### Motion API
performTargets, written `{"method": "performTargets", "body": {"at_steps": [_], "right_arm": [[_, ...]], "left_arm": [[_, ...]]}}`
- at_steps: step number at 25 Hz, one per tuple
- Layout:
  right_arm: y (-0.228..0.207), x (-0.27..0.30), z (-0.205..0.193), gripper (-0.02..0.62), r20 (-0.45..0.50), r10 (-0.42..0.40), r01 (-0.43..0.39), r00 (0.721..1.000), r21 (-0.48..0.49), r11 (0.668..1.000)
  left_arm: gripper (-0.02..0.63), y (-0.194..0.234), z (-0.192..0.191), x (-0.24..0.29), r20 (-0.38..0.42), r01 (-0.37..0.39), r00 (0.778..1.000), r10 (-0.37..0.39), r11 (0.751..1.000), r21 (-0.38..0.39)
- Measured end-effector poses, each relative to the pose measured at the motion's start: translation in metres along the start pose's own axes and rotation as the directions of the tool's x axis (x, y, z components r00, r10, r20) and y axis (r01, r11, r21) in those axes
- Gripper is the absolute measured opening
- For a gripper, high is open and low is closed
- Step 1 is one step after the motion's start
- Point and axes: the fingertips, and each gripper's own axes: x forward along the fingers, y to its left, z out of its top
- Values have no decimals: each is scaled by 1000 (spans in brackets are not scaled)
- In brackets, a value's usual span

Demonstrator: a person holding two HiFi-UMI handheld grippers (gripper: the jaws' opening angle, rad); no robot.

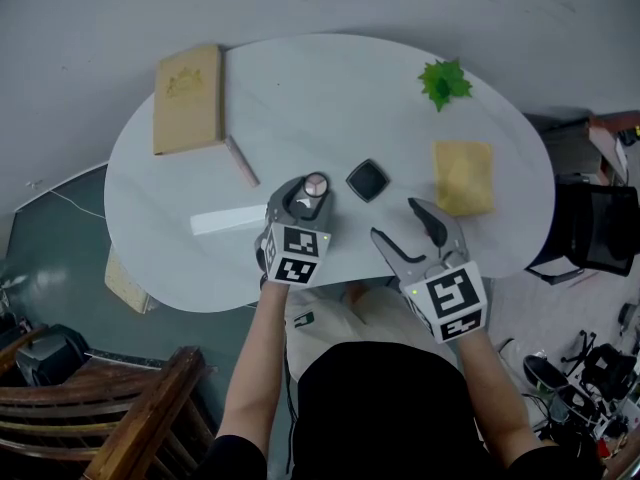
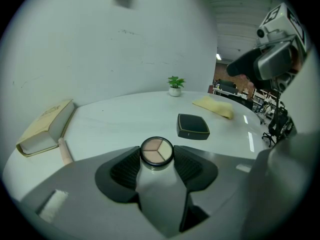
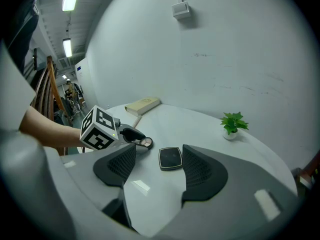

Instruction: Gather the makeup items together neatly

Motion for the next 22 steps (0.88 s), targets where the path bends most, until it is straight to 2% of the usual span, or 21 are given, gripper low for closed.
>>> {"method": "performTargets", "body": {"at_steps": [6, 9, 16, 22], "right_arm": [[0, 1, 0, 302, 1, -3, 3, 1000, 5, 1000], [-2, 1, 1, 301, 9, -7, 7, 1000, 8, 1000], [-1, 0, 6, 301, 18, -6, 6, 1000, 4, 1000], [12, 8, 19, 301, 30, 22, -22, 999, -11, 1000]], "left_arm": [[210, -1, 0, 0, -2, 1, 1000, -1, 1000, 14], [242, -3, 0, 1, 0, 8, 1000, -8, 1000, 14], [255, 1, 7, -9, 56, 6, 998, -4, 1000, -29], [255, 10, 13, -41, 76, -20, 997, 25, 998, -65]]}}
